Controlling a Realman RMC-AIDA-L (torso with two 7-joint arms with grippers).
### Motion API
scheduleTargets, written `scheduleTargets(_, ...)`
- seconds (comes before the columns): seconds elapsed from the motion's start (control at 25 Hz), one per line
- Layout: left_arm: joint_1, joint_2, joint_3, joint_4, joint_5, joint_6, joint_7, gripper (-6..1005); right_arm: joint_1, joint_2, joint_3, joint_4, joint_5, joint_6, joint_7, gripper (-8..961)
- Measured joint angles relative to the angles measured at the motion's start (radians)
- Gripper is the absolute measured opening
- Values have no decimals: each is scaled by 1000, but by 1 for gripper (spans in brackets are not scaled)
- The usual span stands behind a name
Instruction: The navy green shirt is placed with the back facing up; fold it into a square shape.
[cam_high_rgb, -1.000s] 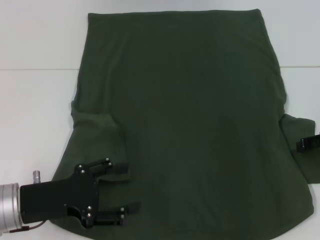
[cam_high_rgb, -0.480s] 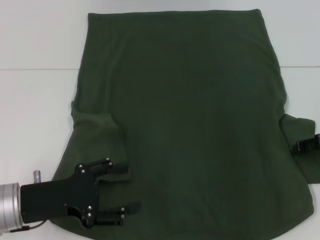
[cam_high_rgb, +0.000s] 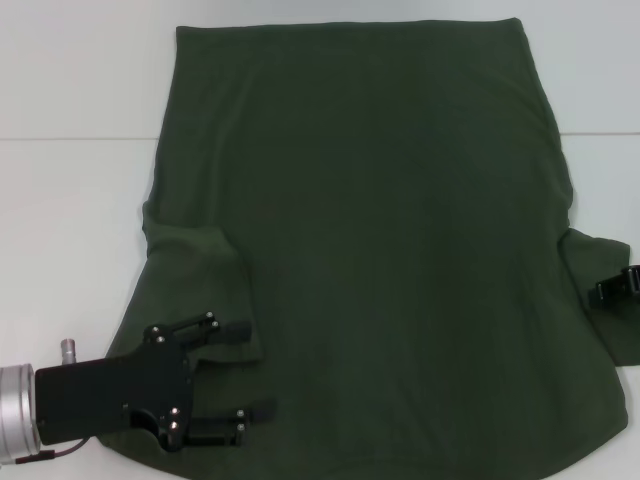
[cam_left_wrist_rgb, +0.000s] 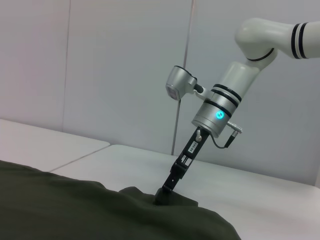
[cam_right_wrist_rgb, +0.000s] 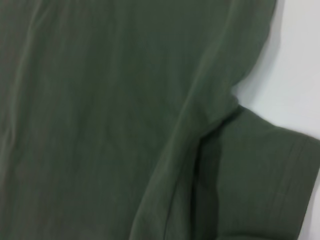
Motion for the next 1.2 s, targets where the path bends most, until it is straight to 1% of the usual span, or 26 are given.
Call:
scheduleTargets(0.08,0,1,0,0,0,0,-1,896,0,-2,0,2,1,1,0,572)
scheduleTargets(0.28,0,1,1,0,0,1,-2,896,0,-3,0,4,2,3,1,328)
scheduleTargets(0.72,-3,1,-1,0,0,1,-2,895,1,-2,0,5,1,3,1,94)
scheduleTargets(0.96,-4,1,-8,0,0,1,-3,895,-10,-9,10,-7,3,5,1,12)
scheduleTargets(1.2,-2,1,-10,0,0,1,-5,895,-46,-29,65,-59,17,5,1,13)
